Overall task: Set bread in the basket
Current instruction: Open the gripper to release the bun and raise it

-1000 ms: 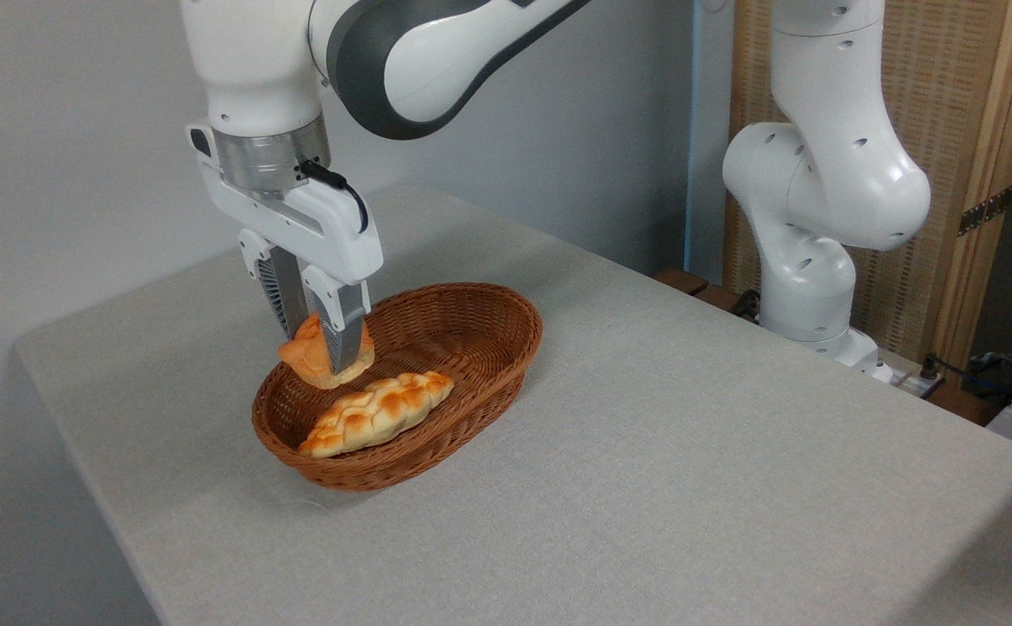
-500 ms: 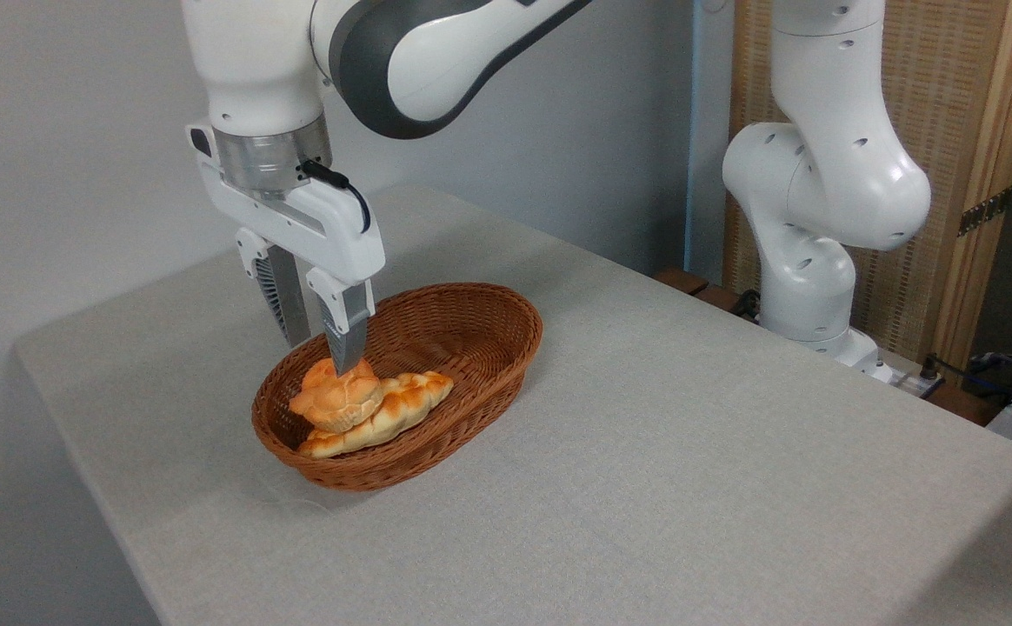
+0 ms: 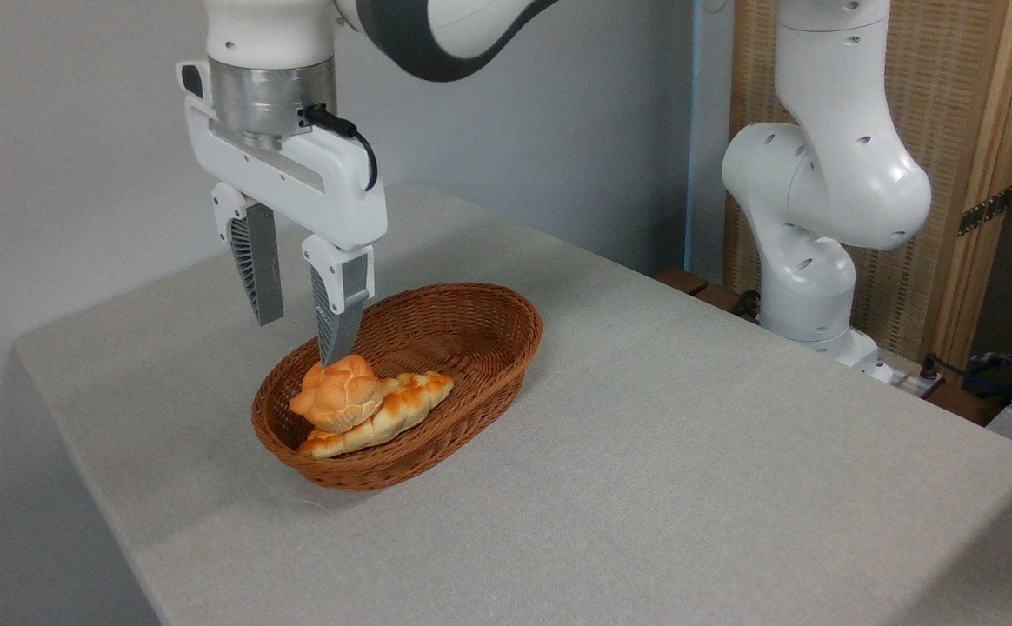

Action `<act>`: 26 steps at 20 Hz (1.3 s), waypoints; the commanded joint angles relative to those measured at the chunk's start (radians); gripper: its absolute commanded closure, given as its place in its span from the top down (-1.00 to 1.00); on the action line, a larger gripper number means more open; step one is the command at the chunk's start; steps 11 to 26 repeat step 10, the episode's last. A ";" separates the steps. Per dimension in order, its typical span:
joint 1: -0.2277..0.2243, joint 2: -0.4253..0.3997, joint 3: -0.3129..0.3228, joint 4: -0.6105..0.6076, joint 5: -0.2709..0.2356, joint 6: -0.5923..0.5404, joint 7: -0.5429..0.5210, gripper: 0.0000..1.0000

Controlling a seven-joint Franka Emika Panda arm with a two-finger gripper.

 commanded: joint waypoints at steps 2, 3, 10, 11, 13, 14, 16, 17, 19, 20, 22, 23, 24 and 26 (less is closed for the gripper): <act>-0.004 -0.043 0.057 0.013 -0.008 -0.058 0.099 1.00; -0.005 -0.050 0.068 0.013 -0.007 -0.077 0.122 1.00; -0.004 -0.063 0.103 0.013 -0.004 -0.146 0.210 1.00; -0.004 -0.063 0.103 0.013 -0.004 -0.146 0.210 1.00; -0.004 -0.063 0.103 0.013 -0.004 -0.146 0.210 1.00; -0.004 -0.063 0.103 0.013 -0.004 -0.146 0.210 1.00; -0.004 -0.063 0.103 0.013 -0.004 -0.146 0.210 1.00; -0.004 -0.063 0.103 0.013 -0.004 -0.146 0.210 1.00; -0.004 -0.063 0.103 0.013 -0.004 -0.146 0.210 1.00; -0.004 -0.063 0.103 0.013 -0.004 -0.146 0.210 1.00; -0.004 -0.063 0.103 0.013 -0.004 -0.146 0.210 1.00; -0.004 -0.063 0.103 0.013 -0.004 -0.146 0.210 1.00; -0.004 -0.063 0.103 0.013 -0.004 -0.146 0.210 1.00; -0.004 -0.063 0.103 0.013 -0.004 -0.146 0.210 1.00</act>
